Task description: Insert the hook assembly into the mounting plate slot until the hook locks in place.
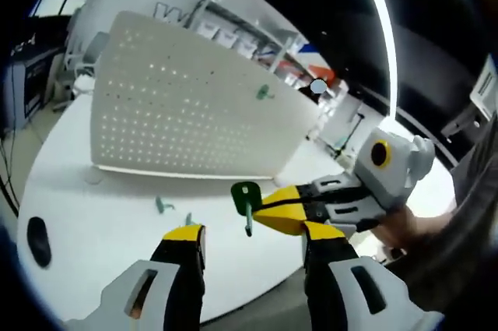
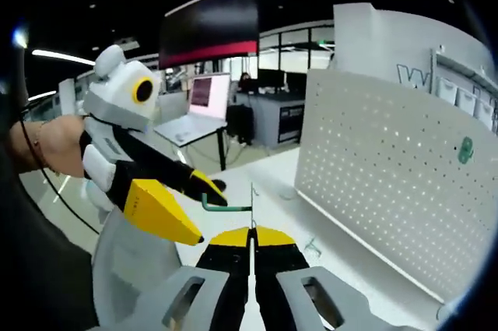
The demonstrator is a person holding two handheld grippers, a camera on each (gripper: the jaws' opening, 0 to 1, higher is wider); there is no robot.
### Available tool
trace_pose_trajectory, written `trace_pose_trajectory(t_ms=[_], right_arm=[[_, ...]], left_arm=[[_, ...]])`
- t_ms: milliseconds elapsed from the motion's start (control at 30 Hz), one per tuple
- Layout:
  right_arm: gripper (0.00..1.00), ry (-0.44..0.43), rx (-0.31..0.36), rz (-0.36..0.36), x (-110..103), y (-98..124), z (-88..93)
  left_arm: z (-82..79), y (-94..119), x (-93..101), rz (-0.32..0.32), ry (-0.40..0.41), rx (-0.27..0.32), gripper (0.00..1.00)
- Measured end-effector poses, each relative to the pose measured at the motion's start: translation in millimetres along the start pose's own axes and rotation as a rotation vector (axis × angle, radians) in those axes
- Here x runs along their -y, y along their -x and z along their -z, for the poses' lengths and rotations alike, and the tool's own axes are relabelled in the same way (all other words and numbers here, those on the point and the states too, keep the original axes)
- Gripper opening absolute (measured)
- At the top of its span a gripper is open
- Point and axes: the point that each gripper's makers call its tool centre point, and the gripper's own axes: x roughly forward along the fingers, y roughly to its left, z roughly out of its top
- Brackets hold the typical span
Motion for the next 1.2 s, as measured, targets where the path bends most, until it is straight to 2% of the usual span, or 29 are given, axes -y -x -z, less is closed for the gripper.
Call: trace_pose_trajectory(t_ms=[233,433,500,600,667,767,933,1000,1200], right_arm=[[0.00,-0.031,-0.006,0.039,22.5,5.3,5.7],[0.00,-0.136,0.024,0.029,42.1,14.9,6.9],[0.00,-0.174,0.052,0.034,50.3,19.9,6.3],[0.00,-0.170,0.039,0.054,58.6,26.3,11.7],[0.00,-0.211,0.058,0.047,60.9,31.0,10.9],[0.00,-0.214,0.063,0.036,61.2,35.3,9.8],[0.00,-0.290,0.128,-0.060,49.7,39.0,-0.7],[0.00,-0.286,0.130,-0.076,47.4,39.4,-0.7],[0.00,-0.351,0.169,-0.197,25.7,41.6,-9.7]], left_arm=[[-0.5,1.5,3.0,0.012,-0.013,0.001,0.60],[2.3,3.5,3.3,0.015,-0.025,-0.012,0.72],[2.0,4.7,2.2,0.013,-0.032,-0.011,0.72],[2.4,7.9,-5.3,-0.002,-0.028,-0.013,0.71],[2.7,10.1,-8.5,-0.007,-0.023,-0.013,0.70],[3.5,13.7,-16.4,-0.022,-0.012,-0.012,0.70],[-1.9,18.4,-20.4,-0.018,0.017,0.011,0.67],[-4.5,19.4,-21.3,-0.015,0.024,0.019,0.66],[-12.7,18.8,-15.6,0.042,0.047,0.038,0.59]])
